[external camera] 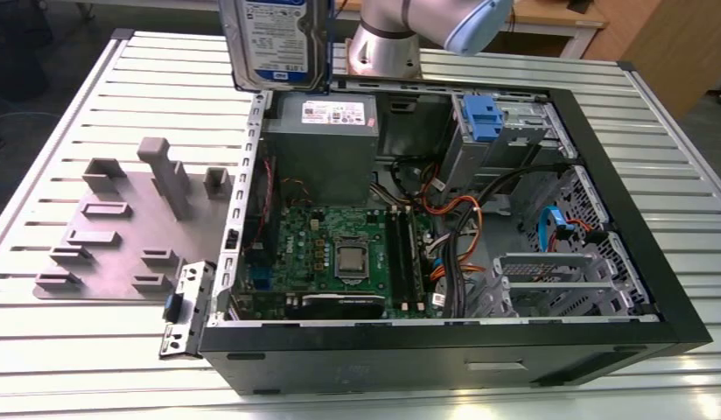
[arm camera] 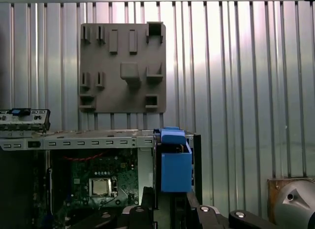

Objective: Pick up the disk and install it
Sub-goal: 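Pick up the disk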

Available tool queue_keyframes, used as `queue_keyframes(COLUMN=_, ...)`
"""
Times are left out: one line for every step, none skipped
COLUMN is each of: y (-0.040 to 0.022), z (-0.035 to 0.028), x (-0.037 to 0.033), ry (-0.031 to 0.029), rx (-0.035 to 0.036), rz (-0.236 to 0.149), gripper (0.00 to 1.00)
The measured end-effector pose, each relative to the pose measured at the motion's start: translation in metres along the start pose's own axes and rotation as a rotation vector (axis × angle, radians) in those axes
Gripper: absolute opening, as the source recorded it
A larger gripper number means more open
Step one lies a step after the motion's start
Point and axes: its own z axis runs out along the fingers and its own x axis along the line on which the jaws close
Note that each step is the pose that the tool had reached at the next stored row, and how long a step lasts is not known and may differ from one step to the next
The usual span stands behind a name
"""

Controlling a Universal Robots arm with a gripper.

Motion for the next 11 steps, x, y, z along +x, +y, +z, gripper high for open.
queue_keyframes(y=-0.0031, z=-0.0001, x=-0.0001, ry=0.0001, rx=0.0000, rz=0.000, gripper=0.35)
queue_keyframes(y=-0.0062, z=-0.0001, x=-0.0003, ry=0.0001, rx=-0.0001, rz=0.000, gripper=0.35)
queue_keyframes(y=-0.0097, z=-0.0002, x=-0.0005, ry=0.0001, rx=-0.0001, rz=0.000, gripper=0.35)
queue_keyframes(y=-0.0129, z=-0.0002, x=-0.0006, ry=0.0001, rx=-0.0001, rz=0.000, gripper=0.35)
queue_keyframes(y=-0.0162, z=-0.0003, x=-0.0007, ry=0.0001, rx=-0.0001, rz=0.000, gripper=0.35)
queue_keyframes(y=-0.0196, z=-0.0003, x=-0.0009, ry=0.0001, rx=-0.0001, rz=0.000, gripper=0.35)
queue_keyframes(y=-0.0230, z=-0.0003, x=-0.0010, ry=0.0001, rx=-0.0001, rz=0.000, gripper=0.35)
queue_keyframes(y=-0.0265, z=-0.0004, x=-0.0012, ry=0.0000, rx=-0.0001, rz=0.000, gripper=0.35)
queue_keyframes(y=-0.0300, z=-0.0004, x=-0.0013, ry=0.0001, rx=-0.0001, rz=0.000, gripper=0.35)
queue_keyframes(y=-0.0339, z=-0.0005, x=-0.0015, ry=0.0001, rx=-0.0001, rz=0.000, gripper=0.35)
queue_keyframes(y=-0.0375, z=-0.0005, x=-0.0017, ry=0.0001, rx=-0.0002, rz=0.000, gripper=0.35)
